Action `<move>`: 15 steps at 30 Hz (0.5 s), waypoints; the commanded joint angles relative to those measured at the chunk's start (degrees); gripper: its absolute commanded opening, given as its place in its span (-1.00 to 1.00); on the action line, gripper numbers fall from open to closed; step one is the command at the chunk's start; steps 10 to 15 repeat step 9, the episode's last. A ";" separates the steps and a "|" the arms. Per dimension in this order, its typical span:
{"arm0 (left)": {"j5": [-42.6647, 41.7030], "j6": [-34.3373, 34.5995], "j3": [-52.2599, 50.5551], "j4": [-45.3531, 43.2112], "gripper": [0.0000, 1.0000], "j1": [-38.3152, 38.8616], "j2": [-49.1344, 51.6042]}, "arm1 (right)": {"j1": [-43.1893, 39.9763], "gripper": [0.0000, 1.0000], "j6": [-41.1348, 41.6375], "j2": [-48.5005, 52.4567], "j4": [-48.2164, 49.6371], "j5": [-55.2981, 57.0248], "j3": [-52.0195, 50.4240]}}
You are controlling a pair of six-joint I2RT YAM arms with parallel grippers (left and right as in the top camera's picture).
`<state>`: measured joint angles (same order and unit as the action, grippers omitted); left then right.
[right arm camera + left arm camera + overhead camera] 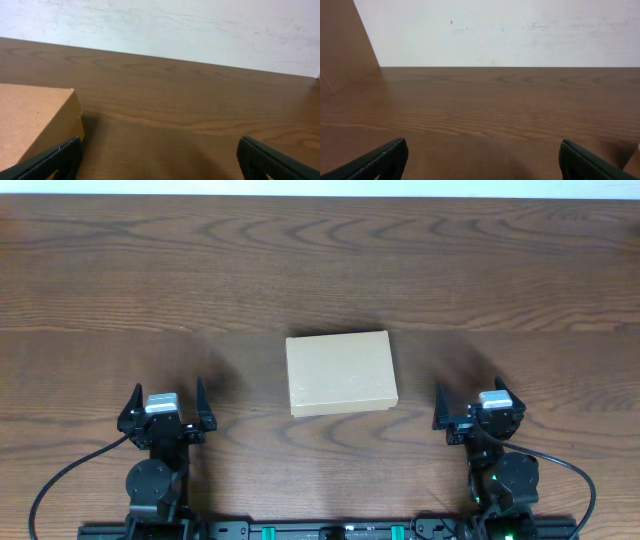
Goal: Pack container
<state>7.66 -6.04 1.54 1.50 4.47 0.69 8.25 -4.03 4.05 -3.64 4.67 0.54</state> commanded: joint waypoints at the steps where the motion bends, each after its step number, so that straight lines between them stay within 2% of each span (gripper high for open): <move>1: 0.22 -0.37 -1.27 2.12 0.91 -0.44 -0.48 | -0.50 0.98 -0.76 -0.42 -0.20 -0.15 -0.22; 15: 0.22 -0.37 -1.27 2.12 0.91 -0.44 -0.48 | -0.50 0.99 -0.76 -0.42 -0.20 -0.15 -0.22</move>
